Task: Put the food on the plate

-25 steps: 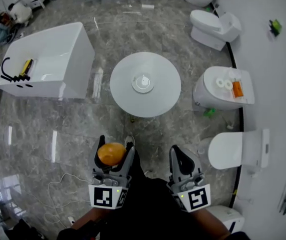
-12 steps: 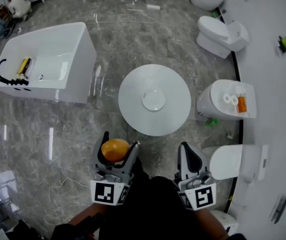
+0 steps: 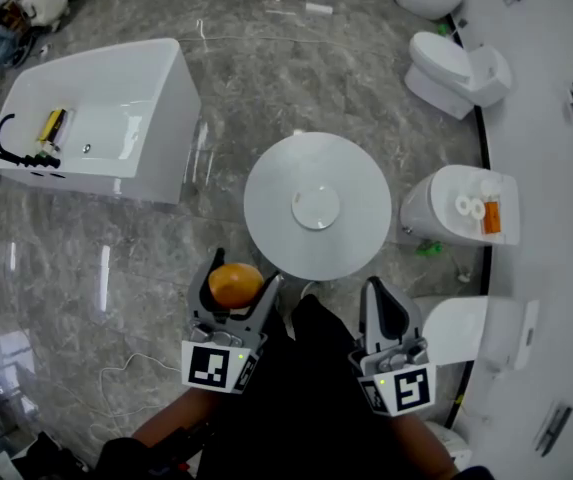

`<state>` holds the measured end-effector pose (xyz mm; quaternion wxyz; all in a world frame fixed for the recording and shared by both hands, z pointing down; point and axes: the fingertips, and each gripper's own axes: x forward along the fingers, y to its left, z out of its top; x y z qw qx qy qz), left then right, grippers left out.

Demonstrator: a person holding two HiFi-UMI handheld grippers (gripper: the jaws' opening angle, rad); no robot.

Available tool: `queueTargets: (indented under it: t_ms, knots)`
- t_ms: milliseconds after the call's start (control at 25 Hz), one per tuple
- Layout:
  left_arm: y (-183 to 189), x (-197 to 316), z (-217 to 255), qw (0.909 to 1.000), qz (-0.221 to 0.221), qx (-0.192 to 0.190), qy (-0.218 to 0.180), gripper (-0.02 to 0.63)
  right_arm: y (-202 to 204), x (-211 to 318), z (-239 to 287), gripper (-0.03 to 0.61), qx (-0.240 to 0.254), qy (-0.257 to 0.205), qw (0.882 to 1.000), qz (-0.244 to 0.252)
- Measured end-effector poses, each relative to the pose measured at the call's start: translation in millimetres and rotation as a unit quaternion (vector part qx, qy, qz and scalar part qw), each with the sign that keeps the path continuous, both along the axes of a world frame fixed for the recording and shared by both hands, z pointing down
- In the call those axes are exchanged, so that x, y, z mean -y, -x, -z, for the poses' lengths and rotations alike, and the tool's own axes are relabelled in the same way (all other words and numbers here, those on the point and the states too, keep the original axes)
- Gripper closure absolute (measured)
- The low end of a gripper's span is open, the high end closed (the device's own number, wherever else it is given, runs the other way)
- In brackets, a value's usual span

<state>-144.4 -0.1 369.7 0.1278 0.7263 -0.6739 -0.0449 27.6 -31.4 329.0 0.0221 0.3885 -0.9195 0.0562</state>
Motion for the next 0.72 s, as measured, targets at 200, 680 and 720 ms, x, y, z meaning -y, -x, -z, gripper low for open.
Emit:
queueTargets:
  t_ms: [200, 680, 720]
  knots:
    - [-10, 18, -32, 0.9988, -0.003, -0.019, 0.044, 0.241, -1, 27, 14, 0.574, 0.012, -0.016, 1.000, 0.010]
    - [-52, 91, -108, 0.9931, -0.042, -0.029, 0.105, 0.241, 1, 61, -5, 0.574, 0.017, -0.012, 0.998, 0.055]
    - [-55, 96, -116, 0.9922, -0.046, -0.028, 0.112, 0.241, -1, 65, -9, 0.574, 0.013, -0.014, 0.998, 0.054]
